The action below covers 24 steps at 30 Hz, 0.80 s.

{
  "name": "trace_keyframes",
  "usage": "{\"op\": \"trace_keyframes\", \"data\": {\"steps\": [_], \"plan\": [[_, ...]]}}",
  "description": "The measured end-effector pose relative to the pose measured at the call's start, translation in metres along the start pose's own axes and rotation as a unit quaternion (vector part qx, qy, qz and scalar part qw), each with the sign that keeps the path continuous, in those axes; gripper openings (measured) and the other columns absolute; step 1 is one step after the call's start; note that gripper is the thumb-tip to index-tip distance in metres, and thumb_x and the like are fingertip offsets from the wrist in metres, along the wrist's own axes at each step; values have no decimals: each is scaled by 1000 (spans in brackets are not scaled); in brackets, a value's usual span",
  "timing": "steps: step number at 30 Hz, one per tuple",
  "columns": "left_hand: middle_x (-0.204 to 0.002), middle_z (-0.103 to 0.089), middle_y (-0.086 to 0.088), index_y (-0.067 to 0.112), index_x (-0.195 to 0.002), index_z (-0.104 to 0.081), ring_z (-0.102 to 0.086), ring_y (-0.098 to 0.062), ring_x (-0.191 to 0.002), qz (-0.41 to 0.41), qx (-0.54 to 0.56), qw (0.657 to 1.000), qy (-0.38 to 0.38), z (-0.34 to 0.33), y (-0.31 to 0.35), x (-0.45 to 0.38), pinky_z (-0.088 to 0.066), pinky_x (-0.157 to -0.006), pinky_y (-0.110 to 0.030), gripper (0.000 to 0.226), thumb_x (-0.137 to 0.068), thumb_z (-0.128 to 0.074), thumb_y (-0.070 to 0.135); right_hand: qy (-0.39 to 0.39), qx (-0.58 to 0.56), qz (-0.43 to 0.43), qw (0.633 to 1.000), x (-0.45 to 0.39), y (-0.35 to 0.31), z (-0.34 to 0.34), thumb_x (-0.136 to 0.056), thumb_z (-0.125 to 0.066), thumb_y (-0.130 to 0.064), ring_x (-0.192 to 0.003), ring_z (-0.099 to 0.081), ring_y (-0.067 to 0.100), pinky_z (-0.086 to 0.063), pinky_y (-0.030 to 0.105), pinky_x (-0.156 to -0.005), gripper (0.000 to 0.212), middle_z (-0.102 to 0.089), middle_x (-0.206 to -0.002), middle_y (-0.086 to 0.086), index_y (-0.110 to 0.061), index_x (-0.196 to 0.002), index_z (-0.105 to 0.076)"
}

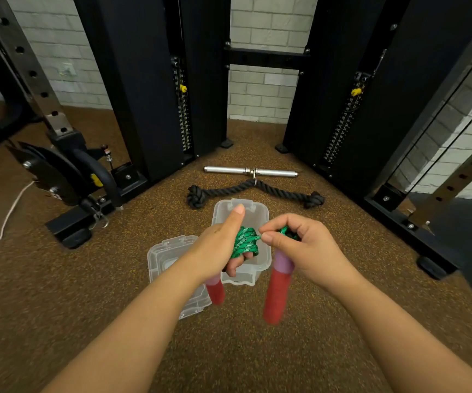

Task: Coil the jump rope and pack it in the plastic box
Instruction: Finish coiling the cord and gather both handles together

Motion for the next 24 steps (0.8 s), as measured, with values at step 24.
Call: {"op": "trace_keyframes", "data": {"steps": [24], "plan": [[-70, -59, -4, 4, -92, -63, -59, -11, -60, 60, 283, 931, -221, -21, -18, 8, -51, -59, -20, 22, -72, -68, -3, -157, -115, -132, 972, 6, 24, -43, -82, -68, -4, -80, -67, 9, -53, 21, -73, 16, -73, -91, 5, -10, -97, -70]]}}
Point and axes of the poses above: each hand's wrist, its own x-axis away from the middle knuckle, its own z-axis out of the back of the hand, y = z × x, the point moved 8 cm from there along -x, towards the middle knuckle
